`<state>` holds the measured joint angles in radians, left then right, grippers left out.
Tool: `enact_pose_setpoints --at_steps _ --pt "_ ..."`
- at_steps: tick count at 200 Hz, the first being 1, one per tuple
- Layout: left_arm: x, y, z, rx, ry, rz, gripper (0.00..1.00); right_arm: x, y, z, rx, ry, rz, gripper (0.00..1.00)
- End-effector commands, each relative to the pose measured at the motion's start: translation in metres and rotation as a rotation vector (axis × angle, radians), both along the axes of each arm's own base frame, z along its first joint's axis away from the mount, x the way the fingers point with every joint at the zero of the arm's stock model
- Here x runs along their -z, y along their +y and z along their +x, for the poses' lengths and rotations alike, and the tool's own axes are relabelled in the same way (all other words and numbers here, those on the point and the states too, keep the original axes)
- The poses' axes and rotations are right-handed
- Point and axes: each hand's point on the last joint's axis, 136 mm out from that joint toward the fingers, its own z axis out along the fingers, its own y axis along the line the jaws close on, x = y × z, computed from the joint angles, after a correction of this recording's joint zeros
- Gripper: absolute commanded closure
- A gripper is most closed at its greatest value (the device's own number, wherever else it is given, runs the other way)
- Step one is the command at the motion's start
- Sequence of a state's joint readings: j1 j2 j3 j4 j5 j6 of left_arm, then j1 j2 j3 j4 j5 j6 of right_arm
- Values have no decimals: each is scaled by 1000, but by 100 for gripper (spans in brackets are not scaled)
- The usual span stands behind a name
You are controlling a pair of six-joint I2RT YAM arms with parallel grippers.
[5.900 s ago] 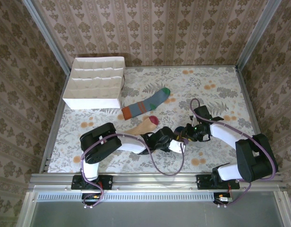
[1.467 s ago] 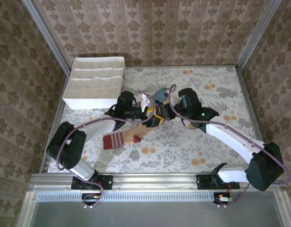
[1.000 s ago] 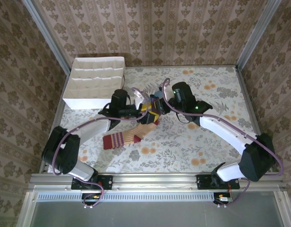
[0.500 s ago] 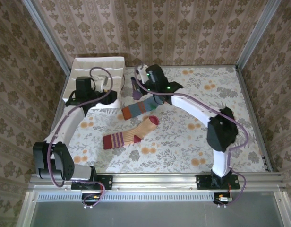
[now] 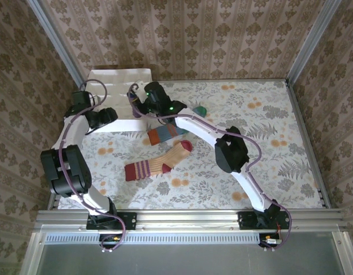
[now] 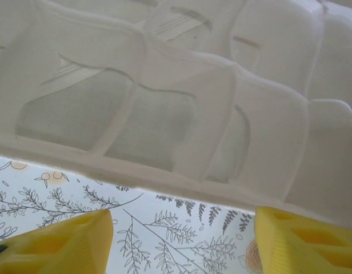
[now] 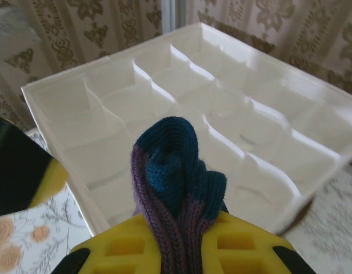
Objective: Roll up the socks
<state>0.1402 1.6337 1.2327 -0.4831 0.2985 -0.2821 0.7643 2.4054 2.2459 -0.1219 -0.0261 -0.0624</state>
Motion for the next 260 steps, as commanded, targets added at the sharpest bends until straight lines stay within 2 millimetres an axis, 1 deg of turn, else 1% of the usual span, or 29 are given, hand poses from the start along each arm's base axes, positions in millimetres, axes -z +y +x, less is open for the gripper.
enact_pose_setpoints --at_steps 1,31,39,63,92,121,160,185,210,234,254,260 --pt "-3 -9 9 -16 8 -93 38 -25 13 16 5 -136 24 100" --pt "4 -9 19 -22 10 -107 38 -25 25 20 -14 -235 -27 100" --pt "8 -9 20 -22 19 -110 38 -19 27 20 -16 -253 -46 100" --pt "19 -9 20 -24 42 -112 39 -3 26 26 -8 -269 -95 100" --pt "27 -9 19 -24 55 -121 42 15 29 24 -41 -283 -143 100" --pt "32 -7 17 -30 65 -120 45 35 31 20 -72 -276 -174 100" --pt "38 -1 13 -54 82 -124 48 57 28 19 -79 -261 -218 100" --pt "39 3 11 -72 89 -129 55 71 27 21 -85 -262 -240 100" --pt "39 4 9 -82 92 -136 57 86 27 22 -90 -243 -242 100" --pt "40 1 7 -79 98 -149 60 98 30 19 -114 -214 -231 94" --pt "41 1 6 -82 101 -153 60 104 33 15 -133 -193 -227 89" --pt "40 1 6 -85 102 -153 60 105 32 16 -129 -190 -230 85"
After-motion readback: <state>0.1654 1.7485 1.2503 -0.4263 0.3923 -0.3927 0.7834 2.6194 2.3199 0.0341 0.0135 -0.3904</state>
